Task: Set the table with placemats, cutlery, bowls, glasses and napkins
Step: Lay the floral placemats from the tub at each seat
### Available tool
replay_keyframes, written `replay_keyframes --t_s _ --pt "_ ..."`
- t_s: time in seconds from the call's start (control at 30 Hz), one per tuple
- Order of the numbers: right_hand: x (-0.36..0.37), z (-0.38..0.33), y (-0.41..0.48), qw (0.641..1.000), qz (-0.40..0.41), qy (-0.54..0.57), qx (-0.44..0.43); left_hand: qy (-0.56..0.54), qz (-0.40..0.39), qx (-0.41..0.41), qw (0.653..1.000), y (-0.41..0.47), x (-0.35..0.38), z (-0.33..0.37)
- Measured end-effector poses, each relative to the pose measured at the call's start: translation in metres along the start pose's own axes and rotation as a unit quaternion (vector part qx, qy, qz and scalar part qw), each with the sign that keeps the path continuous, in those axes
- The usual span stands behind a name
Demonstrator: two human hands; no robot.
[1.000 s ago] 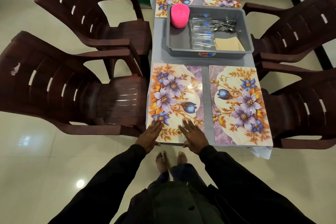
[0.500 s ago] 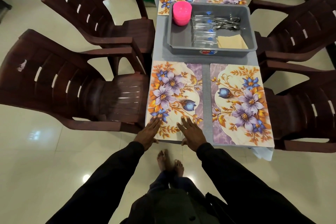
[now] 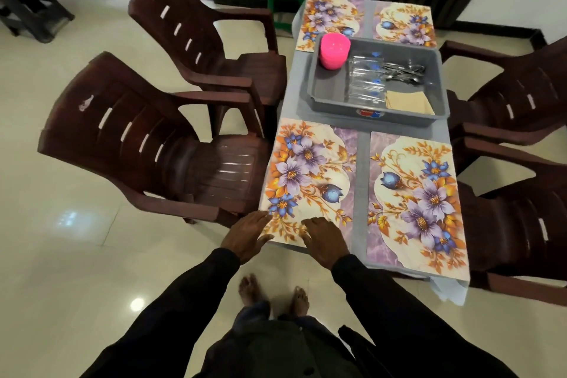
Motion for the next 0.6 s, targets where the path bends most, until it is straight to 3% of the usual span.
replay_keyframes --t_s 0.1,0.27,0.43,0.6 --pt "-0.012 -0.031 0.012 0.999 0.029 -0.017 -0.039 0.008 0.058 -0.001 0.998 -0.025 -0.028 -0.013" --pt "-0.034 -0.117 0.046 0.976 0.083 -0.073 -0.187 0.043 0.153 -0.044 0.986 -0.085 -0.078 -0.061" --pt "-0.032 -0.228 0.091 0.967 0.092 -0.015 -0.236 0.064 0.215 -0.098 0.970 -0.151 -0.130 -0.133" --pt "-0.029 -0.354 0.124 0.942 0.091 -0.058 -0.318 0.061 0.238 -0.159 0.956 -0.220 -0.190 -0.220"
Point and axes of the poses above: each hand's wrist, its own y-axis towards the middle knuckle, its own x-axis out of the palm, z = x × y, the point moved 2 cm from there along y, towards the middle knuckle, and after that the axes turned 4 degrees about -y, right-handed, at the moved point
